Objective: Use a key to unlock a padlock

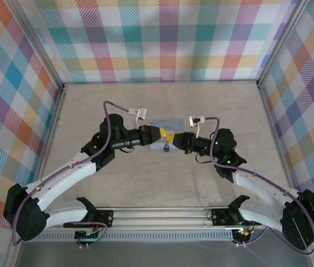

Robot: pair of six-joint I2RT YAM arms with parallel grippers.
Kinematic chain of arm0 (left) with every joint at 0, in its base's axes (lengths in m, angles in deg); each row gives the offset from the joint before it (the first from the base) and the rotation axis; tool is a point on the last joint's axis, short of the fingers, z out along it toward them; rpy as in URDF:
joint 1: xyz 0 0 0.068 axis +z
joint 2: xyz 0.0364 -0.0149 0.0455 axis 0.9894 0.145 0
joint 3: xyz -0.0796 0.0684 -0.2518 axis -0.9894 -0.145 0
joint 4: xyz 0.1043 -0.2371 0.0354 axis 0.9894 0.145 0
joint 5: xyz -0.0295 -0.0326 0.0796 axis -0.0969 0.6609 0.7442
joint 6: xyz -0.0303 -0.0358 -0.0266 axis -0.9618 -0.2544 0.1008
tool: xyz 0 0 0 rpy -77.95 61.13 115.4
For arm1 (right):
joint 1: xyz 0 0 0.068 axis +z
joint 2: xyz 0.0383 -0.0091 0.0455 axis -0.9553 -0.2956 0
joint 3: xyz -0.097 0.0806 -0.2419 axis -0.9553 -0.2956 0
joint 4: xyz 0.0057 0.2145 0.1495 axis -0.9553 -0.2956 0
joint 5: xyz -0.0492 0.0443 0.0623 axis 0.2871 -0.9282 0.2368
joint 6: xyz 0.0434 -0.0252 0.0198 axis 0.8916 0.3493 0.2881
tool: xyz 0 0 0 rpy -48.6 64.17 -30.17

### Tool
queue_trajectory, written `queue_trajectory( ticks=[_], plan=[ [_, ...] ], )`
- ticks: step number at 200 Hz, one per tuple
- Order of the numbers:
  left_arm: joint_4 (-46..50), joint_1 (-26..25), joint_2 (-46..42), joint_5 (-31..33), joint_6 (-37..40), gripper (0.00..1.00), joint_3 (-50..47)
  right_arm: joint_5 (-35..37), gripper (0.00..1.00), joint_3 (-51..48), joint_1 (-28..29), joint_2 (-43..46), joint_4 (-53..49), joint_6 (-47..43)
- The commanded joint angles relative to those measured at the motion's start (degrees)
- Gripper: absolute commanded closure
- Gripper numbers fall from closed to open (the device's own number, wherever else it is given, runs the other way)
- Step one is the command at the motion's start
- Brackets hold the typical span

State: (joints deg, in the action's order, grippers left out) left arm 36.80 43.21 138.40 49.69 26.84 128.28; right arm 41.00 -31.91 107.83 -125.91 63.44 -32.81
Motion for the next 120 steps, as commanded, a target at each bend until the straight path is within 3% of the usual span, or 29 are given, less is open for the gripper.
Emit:
queue_trajectory(
  ticks=[1, 28, 41, 46, 120],
  plan=[
    [-0.47, 0.4, -1.43, 1.83, -0.25, 1.0, -1.04, 0.4, 1.0, 0.12, 0.31, 1.58, 1.79, -1.71],
    [-0.22, 0.48, -1.88, 2.48, -0.26, 1.0, -1.12, 0.13, 1.0, 0.37, 0.26, 1.71, 0.61, -2.81],
    [0.59, 0.65, -2.55, 3.62, -0.26, 0.72, -1.23, -0.1, 1.0, 0.87, 0.31, 2.25, -1.54, -4.38],
    [0.75, 0.79, -2.83, 3.95, -0.21, 0.68, -1.34, -0.06, 1.0, 1.11, 0.31, 2.65, -3.15, -5.16],
    [2.65, 2.95, -6.5, 5.42, -0.2, 0.54, -2.84, 0.52, 1.0, 3.27, 0.31, 6.97, -14.1, -12.84]
  ],
)
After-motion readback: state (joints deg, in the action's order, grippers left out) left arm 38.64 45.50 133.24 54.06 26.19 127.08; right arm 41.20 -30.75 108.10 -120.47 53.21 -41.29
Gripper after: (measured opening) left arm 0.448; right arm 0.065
